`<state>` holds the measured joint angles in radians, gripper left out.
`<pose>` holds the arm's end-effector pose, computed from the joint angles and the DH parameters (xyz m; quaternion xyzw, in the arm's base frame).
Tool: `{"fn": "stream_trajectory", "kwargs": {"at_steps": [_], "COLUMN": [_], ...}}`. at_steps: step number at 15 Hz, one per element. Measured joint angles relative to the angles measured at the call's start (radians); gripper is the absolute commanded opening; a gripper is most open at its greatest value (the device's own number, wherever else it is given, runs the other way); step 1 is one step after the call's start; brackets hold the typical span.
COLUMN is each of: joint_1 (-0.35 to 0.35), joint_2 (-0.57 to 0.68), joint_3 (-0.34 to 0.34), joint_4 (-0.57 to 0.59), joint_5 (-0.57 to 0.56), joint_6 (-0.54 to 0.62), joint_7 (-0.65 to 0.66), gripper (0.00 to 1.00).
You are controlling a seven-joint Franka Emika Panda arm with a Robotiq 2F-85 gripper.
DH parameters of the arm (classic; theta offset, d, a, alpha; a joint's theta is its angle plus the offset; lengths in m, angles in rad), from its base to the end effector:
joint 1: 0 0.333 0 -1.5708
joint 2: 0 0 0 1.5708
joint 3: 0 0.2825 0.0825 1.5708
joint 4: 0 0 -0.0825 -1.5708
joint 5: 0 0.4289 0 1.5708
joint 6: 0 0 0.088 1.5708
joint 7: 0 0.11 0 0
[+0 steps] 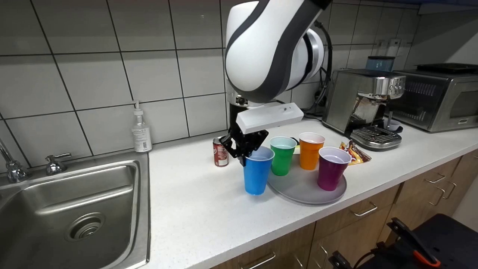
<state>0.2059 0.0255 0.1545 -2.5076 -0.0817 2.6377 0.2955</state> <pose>0.4684 0.1791 0.2085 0.9962 0.0669 0.0560 0.0017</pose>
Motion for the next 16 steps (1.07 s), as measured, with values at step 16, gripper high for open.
{"fn": "stream_trajectory", "kwargs": {"at_steps": [16], "joint_1": [-0.067], "joint_2": [-0.009], "joint_3": [-0.064], "joint_4": [-0.019], "joint_5": [0.0], "joint_6": [0.0], "joint_7": [-0.119], "gripper": [0.01]}}
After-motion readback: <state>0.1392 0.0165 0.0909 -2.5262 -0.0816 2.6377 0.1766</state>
